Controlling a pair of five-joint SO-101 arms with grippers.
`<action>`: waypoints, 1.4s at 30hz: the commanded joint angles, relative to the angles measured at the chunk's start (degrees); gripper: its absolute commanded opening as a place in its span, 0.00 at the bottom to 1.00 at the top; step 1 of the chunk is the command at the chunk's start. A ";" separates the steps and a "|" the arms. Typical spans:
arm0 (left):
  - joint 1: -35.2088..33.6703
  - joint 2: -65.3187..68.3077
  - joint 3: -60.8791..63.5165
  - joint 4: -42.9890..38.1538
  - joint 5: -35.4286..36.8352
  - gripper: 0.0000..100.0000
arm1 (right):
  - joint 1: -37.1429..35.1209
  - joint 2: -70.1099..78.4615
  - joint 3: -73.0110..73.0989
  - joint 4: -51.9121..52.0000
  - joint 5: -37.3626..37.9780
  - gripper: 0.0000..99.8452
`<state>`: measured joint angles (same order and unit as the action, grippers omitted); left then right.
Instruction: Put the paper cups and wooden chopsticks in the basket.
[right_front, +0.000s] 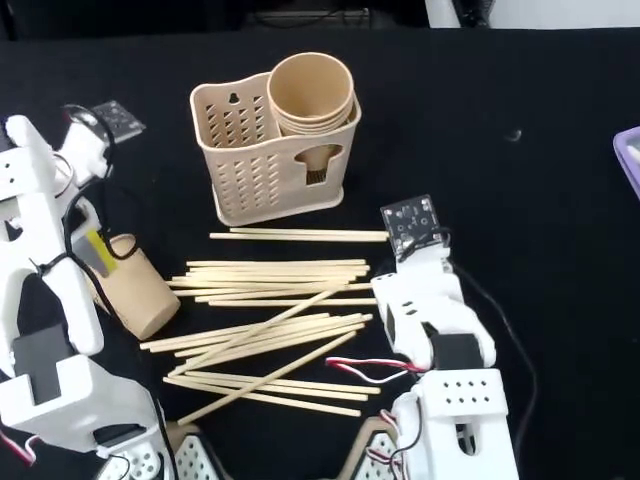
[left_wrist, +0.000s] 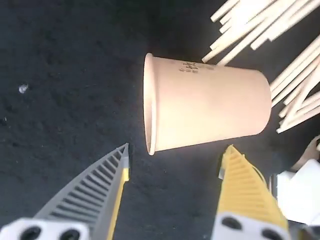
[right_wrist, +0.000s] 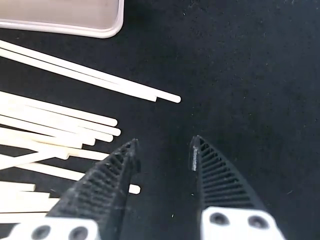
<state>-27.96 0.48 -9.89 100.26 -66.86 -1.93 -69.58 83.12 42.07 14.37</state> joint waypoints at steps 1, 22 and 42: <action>0.04 -2.11 1.10 -3.25 -3.08 0.29 | 0.18 -1.19 -0.13 -1.49 -0.09 0.18; 0.92 6.33 6.55 -4.13 -10.90 0.29 | 0.18 -1.36 -0.13 -1.49 0.00 0.18; 1.63 -1.05 3.65 0.44 -1.32 0.05 | 0.18 -1.36 -0.13 -1.49 0.00 0.18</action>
<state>-26.20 6.20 -3.56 99.82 -71.87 -1.93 -69.58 83.12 42.07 14.37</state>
